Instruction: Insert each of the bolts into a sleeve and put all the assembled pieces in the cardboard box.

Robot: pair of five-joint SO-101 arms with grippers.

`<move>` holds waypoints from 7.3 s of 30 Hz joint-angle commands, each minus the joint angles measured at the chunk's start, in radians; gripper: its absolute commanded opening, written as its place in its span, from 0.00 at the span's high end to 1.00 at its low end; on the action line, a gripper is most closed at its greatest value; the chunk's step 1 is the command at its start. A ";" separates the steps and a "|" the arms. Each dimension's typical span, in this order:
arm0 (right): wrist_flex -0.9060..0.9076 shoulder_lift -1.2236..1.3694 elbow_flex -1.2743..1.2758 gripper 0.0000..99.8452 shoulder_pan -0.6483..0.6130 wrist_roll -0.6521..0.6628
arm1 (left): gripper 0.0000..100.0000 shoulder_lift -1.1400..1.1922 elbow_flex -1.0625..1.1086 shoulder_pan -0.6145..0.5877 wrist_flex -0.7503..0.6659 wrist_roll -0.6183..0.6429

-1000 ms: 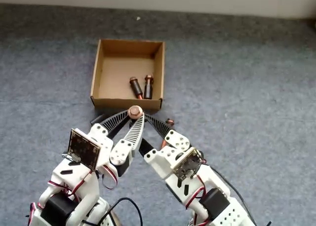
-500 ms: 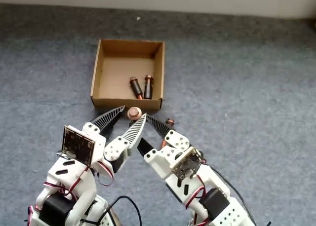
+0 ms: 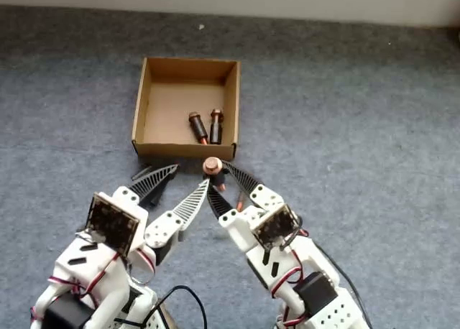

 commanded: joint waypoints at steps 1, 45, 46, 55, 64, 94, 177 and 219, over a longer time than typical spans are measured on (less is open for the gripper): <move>0.036 -0.013 0.145 0.99 0.045 0.006 | 0.85 -0.004 -0.077 -0.090 0.081 -0.015; 0.297 0.143 -0.182 0.99 0.205 -0.072 | 0.99 0.002 0.581 -0.466 -0.176 -0.284; 0.294 0.199 -0.220 0.99 0.191 -0.072 | 0.99 0.002 0.581 -0.466 -0.176 -0.284; 0.004 0.773 -0.530 0.99 0.183 -0.072 | 0.99 0.002 0.581 -0.467 -0.175 -0.284; -0.295 1.280 -0.780 0.99 0.183 -0.071 | 0.99 0.002 0.581 -0.467 -0.175 -0.284; -0.631 2.005 -1.049 0.87 0.156 -0.072 | 0.99 0.001 0.581 -0.467 -0.175 -0.284; 0.633 2.302 -1.725 0.99 -0.223 -0.763 | 0.99 -0.005 0.461 -0.924 -0.183 -0.276; 0.785 0.992 -0.986 0.99 0.208 -0.664 | 0.99 -0.005 0.473 -0.891 -0.183 -0.278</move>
